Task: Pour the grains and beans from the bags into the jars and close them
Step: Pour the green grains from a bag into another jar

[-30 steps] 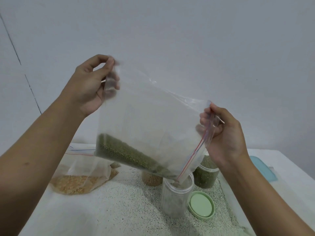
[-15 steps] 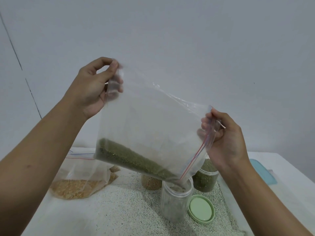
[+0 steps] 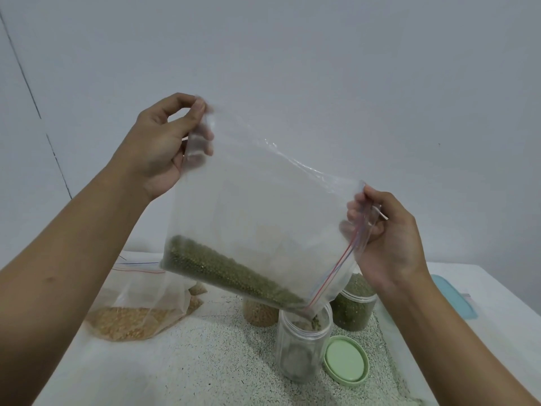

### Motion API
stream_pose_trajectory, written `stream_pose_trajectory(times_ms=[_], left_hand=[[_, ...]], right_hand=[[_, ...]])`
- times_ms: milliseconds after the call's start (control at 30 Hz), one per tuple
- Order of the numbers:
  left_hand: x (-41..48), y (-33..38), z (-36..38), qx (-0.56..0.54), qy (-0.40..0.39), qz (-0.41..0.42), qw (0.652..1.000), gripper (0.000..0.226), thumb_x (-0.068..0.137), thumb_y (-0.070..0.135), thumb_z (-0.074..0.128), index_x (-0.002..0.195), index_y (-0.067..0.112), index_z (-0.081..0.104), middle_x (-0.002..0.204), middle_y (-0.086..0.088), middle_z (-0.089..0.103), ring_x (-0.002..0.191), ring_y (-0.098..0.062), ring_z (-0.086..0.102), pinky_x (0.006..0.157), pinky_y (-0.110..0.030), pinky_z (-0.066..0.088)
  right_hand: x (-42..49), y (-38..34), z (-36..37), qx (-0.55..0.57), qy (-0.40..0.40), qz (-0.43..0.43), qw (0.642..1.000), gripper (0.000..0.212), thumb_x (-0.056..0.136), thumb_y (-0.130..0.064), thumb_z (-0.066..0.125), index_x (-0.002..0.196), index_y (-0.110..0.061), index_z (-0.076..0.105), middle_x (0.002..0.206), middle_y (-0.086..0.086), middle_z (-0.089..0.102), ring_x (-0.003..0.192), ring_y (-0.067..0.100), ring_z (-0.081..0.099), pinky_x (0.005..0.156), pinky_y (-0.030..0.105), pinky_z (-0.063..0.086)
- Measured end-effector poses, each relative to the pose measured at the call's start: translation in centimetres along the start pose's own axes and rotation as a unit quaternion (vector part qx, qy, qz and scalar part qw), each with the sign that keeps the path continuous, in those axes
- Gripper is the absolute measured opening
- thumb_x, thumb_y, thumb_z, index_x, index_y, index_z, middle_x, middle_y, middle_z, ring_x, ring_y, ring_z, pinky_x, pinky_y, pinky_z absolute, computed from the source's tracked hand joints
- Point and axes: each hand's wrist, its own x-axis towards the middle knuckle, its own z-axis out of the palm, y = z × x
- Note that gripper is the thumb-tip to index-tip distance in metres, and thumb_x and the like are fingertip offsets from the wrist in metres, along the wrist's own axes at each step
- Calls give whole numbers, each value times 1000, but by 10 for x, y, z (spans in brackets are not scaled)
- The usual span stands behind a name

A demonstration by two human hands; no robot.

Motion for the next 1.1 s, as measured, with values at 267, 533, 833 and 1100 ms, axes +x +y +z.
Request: stream_pose_trajectory(times_ms=[267,533,833,1100], left_hand=[[1,0,0,1,-4,-3,1000,13,100,34,62,91,26,68,70,3,61,61,-19,59,64,-31,42],[2,1,2,4,-6,-1,1000,12,100,34,62,94,25,67,71,3,61,60,-19,58,62,-30,41],[3,5,4,3,-12,-3,1000,12,100,33,61,96,23,67,72,2,61,60,-18,58,62,-30,41],[2,7,6,1,-14,-4,1000,12,99,33,62,97,22,67,71,2,60,60,-19,58,63,-30,40]], right_hand=[[2,0,1,2,6,3,1000,4,90,-15,66,86,-14,67,72,-3,61,57,9,56,49,21,42],[1,-1,0,4,6,1,1000,6,90,-15,66,84,-14,68,71,-2,61,58,10,56,49,21,42],[1,-3,-2,5,5,1,1000,4,90,-16,67,87,-13,68,72,-2,61,57,9,56,49,21,43],[2,-4,-3,7,7,2,1000,3,90,-16,67,89,-13,68,72,-2,60,57,9,55,48,21,43]])
